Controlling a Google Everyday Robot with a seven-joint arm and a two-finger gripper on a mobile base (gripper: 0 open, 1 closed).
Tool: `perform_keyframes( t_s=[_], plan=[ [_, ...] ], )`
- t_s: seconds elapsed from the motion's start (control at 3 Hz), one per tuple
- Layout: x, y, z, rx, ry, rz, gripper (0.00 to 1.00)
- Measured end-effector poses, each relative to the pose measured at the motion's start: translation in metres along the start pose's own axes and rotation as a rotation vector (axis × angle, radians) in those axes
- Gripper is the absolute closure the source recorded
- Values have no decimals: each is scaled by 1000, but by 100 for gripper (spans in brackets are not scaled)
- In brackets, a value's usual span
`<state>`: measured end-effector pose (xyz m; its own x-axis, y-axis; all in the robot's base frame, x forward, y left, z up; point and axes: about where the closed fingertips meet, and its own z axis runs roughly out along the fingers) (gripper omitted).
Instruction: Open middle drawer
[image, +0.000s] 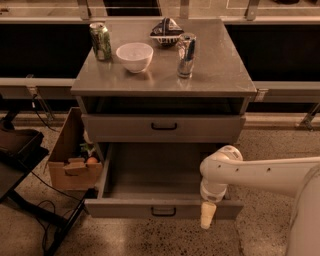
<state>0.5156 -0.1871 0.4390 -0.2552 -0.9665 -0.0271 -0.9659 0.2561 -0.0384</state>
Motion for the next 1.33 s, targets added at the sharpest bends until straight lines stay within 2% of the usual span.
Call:
perform_keyframes(
  t_s=[0.33, 0.67, 1.0, 1.33],
  plan=[
    [0, 0, 0, 0, 0, 0, 0],
    [10, 31, 1, -3, -4, 3, 3],
    [33, 108, 7, -58, 30, 32, 27],
    [35, 114, 3, -65, 35, 35, 50]
  ],
)
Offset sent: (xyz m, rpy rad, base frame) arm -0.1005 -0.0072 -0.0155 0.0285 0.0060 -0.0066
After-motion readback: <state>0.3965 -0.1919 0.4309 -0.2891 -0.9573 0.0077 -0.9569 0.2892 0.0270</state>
